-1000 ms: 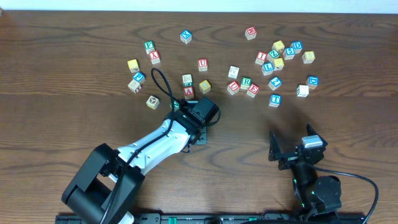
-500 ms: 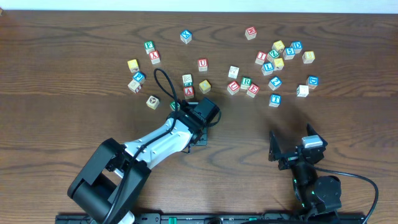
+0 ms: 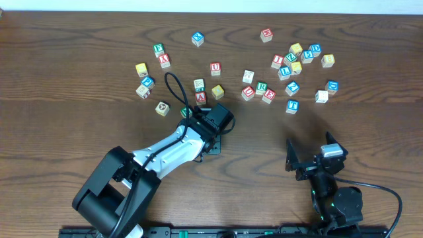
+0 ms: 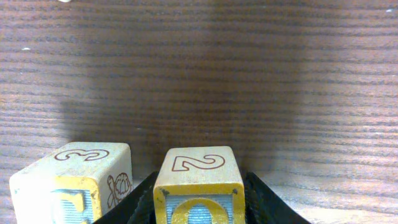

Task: Spell out CORL
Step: 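Lower the O block beside the C block and open the left gripper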

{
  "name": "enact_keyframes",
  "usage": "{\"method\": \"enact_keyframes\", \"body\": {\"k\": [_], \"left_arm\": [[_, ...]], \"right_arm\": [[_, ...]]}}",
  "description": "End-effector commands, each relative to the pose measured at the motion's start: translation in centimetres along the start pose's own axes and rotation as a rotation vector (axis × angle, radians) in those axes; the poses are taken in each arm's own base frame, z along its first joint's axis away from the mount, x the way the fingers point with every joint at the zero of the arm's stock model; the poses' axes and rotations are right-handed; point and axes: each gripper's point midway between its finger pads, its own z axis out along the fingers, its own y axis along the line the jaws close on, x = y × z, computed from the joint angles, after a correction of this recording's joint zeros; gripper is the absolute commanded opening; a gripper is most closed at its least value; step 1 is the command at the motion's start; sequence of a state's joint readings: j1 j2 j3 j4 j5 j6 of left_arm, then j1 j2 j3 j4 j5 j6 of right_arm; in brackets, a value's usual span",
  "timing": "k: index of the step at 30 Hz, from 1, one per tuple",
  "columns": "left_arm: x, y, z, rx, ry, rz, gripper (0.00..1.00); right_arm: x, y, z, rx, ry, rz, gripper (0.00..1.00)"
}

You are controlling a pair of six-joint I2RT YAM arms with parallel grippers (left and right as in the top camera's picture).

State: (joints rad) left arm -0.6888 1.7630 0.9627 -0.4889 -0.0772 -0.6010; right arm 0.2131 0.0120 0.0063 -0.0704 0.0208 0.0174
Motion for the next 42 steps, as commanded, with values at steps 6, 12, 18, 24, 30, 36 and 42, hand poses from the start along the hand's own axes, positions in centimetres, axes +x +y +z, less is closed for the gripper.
{"method": "enact_keyframes", "body": {"k": [6,12,18,24,30,36,42], "left_arm": [[0.5,0.4,0.6,-0.015,0.018,0.006,0.43],[0.3,0.3,0.5,-0.012,0.013,0.005,0.43],[-0.5,-0.2,0.1,0.001,-0.006,0.019,0.43],[-1.4,-0.2,-0.1,-0.009,-0.037,0.016,0.44],[-2.0,0.0,-0.1,-0.015,-0.062,0.015,0.49],[-2.8,-0.2,-0.1,0.000,-0.088,0.024,0.49],[-3.9,0.2,-0.1,0.008,-0.115,0.013,0.48]], "right_arm": [[0.0,-0.1,0.0,0.002,0.000,-0.007,0.99],[0.0,-0.1,0.0,0.002,0.000,-0.007,0.99],[0.0,-0.1,0.0,0.002,0.000,-0.007,0.99],[0.0,-0.1,0.0,0.002,0.000,-0.007,0.99],[0.0,-0.1,0.0,0.002,0.000,-0.007,0.99],[0.0,-0.1,0.0,0.002,0.000,-0.007,0.99],[0.0,-0.1,0.0,0.002,0.000,-0.007,0.99]]}}
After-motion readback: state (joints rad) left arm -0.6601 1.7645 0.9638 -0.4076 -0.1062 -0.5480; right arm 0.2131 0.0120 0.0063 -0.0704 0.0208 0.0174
